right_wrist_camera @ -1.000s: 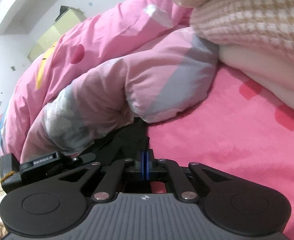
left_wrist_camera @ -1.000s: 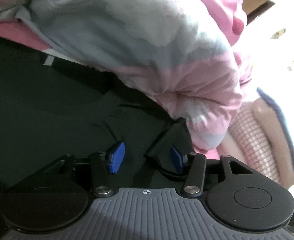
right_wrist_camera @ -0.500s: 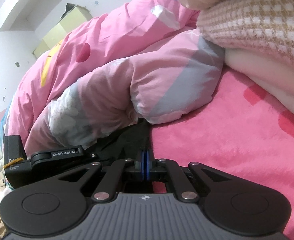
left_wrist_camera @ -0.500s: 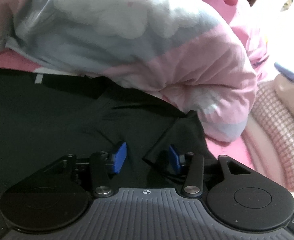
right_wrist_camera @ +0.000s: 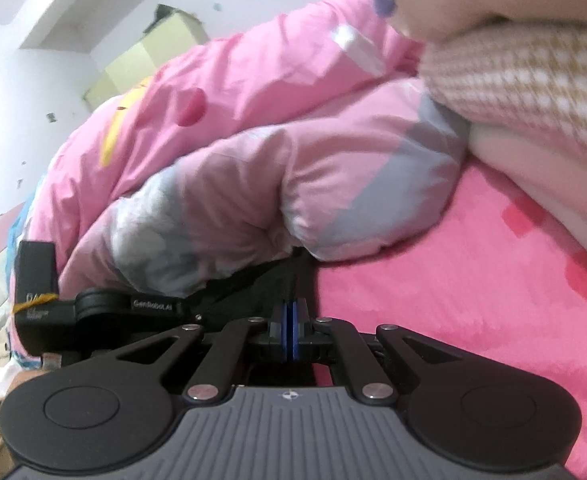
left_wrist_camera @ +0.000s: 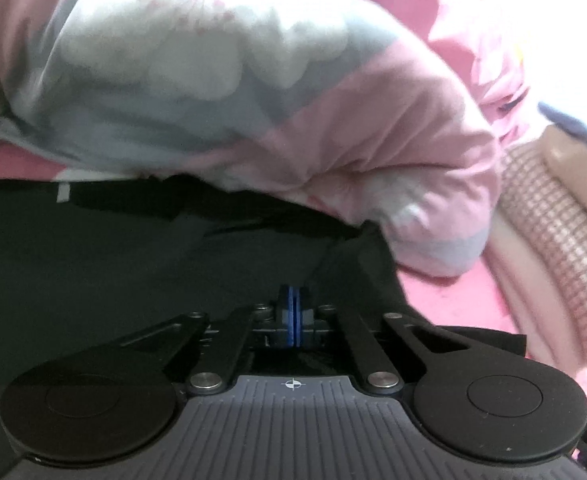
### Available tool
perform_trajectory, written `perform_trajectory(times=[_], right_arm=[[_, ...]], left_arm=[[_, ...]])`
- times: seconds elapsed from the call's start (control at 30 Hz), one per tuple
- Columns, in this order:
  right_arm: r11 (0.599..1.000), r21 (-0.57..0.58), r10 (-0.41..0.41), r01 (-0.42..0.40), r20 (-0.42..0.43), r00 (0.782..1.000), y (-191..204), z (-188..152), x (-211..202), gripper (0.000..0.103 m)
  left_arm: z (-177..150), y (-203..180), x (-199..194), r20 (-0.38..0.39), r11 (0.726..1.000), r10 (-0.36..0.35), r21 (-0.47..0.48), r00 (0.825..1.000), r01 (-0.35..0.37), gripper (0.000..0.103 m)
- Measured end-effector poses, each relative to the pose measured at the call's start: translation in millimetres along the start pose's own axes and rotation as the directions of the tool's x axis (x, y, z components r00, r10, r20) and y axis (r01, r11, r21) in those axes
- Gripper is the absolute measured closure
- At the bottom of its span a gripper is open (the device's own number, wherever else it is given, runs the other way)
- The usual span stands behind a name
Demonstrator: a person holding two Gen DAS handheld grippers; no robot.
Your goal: Fold clothes
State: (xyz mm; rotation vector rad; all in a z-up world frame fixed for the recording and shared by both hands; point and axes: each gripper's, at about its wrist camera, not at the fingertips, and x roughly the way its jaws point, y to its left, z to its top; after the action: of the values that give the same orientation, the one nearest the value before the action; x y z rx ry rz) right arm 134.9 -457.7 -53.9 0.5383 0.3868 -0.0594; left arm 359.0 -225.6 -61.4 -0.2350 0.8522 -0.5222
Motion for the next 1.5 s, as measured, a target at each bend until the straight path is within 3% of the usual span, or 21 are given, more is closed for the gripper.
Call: perform_trajectory(times=[0.33, 0.47, 0.67, 0.9, 1.13, 1.33, 1.5], right_arm=[[0.991, -0.116, 0.066, -0.063, 0.022, 0.998, 23.2, -1.4, -7.5, 0.102], [0.964, -0.242, 0.119, -0.107, 0.034, 0.992, 43.2, -6.4, -15.6, 0.102], [0.821, -0.549, 0.173, -0.155, -0.019, 0.985, 91.1, -32.0, -26.3, 0.102], [0.65, -0.736, 0.138, -0.188, -0.129, 0.982, 124.4, -67.8, -18.3, 0.102], [0.605, -0.77, 0.104, -0.204, -0.177, 0.979, 127.4, -81.2, -10.9, 0.102], [0.537, -0.804, 0.099, -0.256, -0.242, 0.965, 133.2, -96.6, -11.2, 0.099], [0.512, -0.785, 0.137, -0.347, -0.325, 0.936, 135.7, -102.3, -15.4, 0.086]], left_arm=[[18.3, 30.4, -24.1, 0.014, 0.991, -0.041, -0.127, 0.999, 0.042, 0.103], [21.7, 40.1, -38.4, 0.035, 0.988, -0.059, -0.142, 0.998, 0.063, 0.103], [12.1, 55.8, -60.1, 0.043, 0.994, -0.025, -0.109, 0.999, 0.029, 0.103], [-8.2, 75.2, -73.7, 0.055, 0.997, 0.035, -0.077, 0.998, -0.03, 0.103], [-26.9, 86.0, -83.7, 0.092, 0.995, 0.077, -0.063, 0.993, -0.071, 0.103], [-36.0, 98.6, -80.6, 0.088, 0.993, 0.09, -0.085, 0.992, -0.083, 0.103], [-38.1, 106.6, -88.1, 0.1, 0.99, 0.102, -0.107, 0.99, -0.092, 0.1]])
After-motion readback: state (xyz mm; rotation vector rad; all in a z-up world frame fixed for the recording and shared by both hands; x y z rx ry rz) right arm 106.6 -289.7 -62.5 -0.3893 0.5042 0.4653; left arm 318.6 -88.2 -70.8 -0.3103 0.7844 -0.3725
